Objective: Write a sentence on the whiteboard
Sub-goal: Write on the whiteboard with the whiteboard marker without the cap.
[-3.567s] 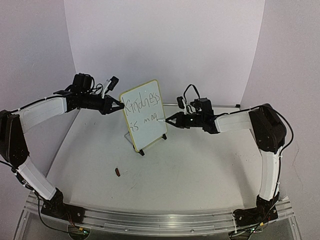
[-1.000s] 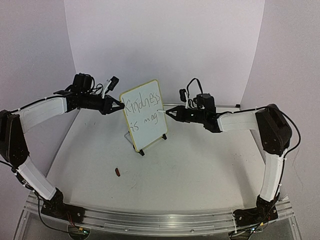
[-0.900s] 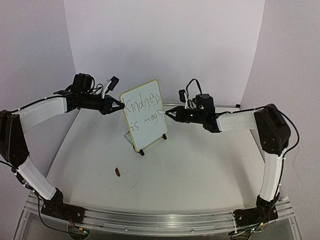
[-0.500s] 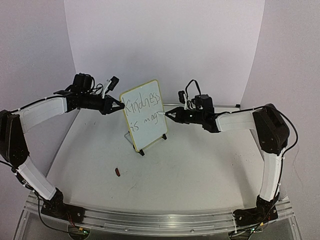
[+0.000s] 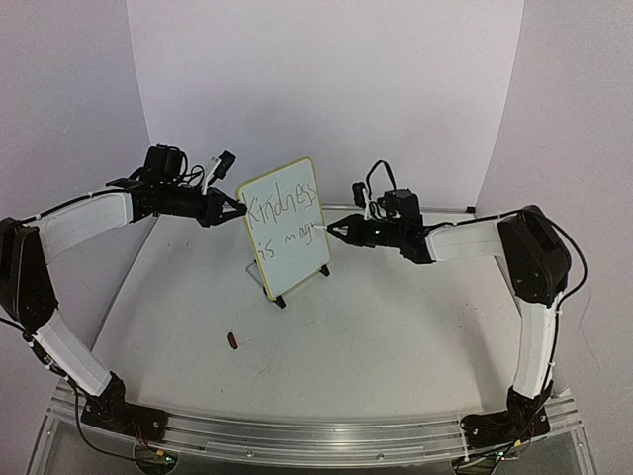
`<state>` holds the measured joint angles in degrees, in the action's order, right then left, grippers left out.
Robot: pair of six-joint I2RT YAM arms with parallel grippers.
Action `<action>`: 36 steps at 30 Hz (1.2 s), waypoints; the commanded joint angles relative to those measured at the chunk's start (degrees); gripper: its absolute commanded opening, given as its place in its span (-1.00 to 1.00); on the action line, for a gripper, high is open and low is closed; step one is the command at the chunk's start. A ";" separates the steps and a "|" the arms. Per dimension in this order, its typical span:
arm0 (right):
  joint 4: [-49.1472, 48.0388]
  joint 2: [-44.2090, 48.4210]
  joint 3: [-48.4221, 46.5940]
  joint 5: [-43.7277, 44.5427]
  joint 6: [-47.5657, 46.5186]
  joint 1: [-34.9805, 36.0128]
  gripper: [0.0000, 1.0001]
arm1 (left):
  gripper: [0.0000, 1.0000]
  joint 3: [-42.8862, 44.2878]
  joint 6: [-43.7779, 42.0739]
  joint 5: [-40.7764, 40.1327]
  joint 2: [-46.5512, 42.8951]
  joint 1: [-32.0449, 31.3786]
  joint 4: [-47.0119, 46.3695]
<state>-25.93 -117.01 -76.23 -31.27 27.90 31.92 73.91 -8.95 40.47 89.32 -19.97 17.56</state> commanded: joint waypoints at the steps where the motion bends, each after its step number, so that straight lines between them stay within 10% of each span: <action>1: -0.27 -1.02 0.25 1.04 -0.80 0.28 -1.00 | -1.00 0.65 -1.55 -1.37 1.81 -0.78 4.29; 36: 0.10 7.32 2.86 1.00 -0.87 0.69 -1.00 | -1.00 0.59 -1.51 -1.44 1.13 -0.82 4.38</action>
<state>-24.10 -112.63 -71.79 -31.05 27.70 32.10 73.93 -9.02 40.45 89.32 -20.03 17.61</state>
